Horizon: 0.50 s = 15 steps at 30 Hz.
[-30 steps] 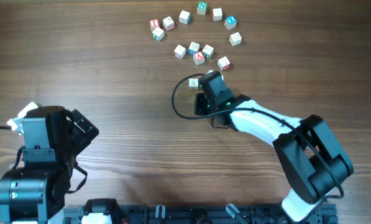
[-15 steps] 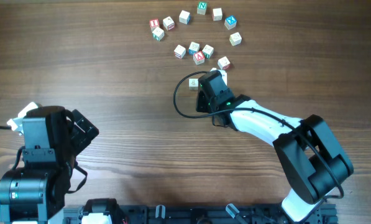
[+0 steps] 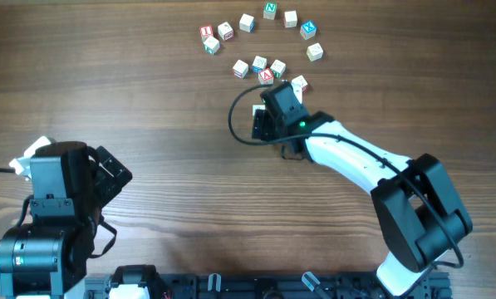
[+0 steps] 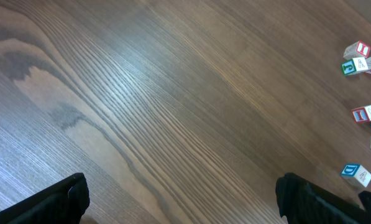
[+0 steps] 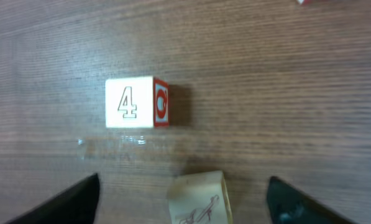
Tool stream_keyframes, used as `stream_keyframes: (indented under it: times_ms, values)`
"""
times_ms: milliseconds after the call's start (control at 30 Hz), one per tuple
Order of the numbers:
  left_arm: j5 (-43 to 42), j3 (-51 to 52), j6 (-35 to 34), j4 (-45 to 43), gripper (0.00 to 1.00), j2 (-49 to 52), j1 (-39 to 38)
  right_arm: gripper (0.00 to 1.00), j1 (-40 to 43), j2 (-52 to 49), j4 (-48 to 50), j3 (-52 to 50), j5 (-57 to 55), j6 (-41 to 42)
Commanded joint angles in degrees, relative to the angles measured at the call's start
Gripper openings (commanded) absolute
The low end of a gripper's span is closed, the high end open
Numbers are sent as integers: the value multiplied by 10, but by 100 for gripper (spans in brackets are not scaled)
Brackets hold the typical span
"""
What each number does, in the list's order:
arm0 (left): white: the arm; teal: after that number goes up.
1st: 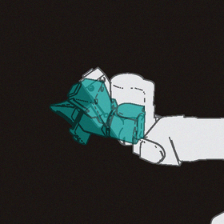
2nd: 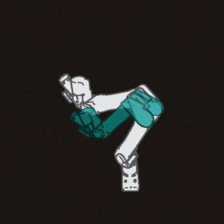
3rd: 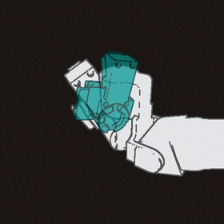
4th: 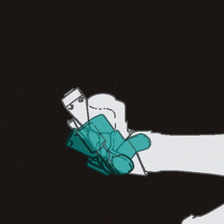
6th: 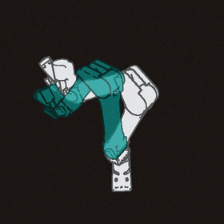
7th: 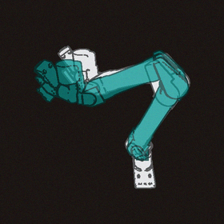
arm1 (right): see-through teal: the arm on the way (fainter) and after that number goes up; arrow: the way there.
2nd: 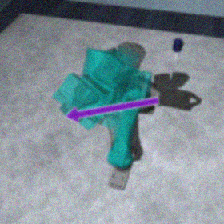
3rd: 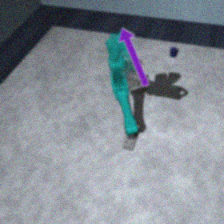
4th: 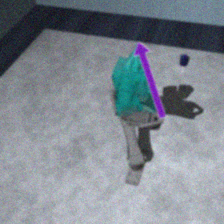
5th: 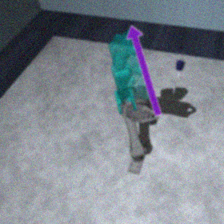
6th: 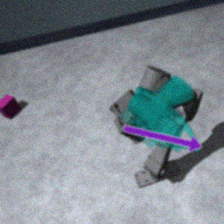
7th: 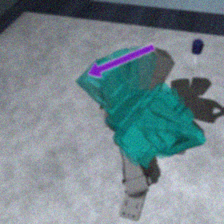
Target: Form a circle
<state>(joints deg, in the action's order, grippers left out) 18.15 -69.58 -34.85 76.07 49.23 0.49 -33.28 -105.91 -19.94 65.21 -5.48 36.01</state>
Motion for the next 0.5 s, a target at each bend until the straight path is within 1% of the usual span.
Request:
stream_keyframes:
  times_ms: [0,67,100,167,233,333,367,467]
  values:
    - [7,2,-5,-2,100,0,3,90,1,-2,-56,76,-28,1]
    - [7,2,-5,-2,100,0,3,92,1,2,-95,112,-36,1]
    - [7,2,-5,-2,100,0,3,99,1,7,-121,134,-37,1]
    - [7,2,-5,-2,100,0,3,100,1,25,-181,189,-32,3]
    - [7,2,-5,-2,100,0,3,100,1,39,-209,233,-33,-6]
    - [8,2,-5,-2,100,0,3,100,1,60,-177,268,-39,-64]
    - [7,2,-5,-2,100,0,3,100,2,64,-150,268,-51,-91]
    - [7,3,-5,-2,100,0,3,100,5,58,-72,268,-44,-125]
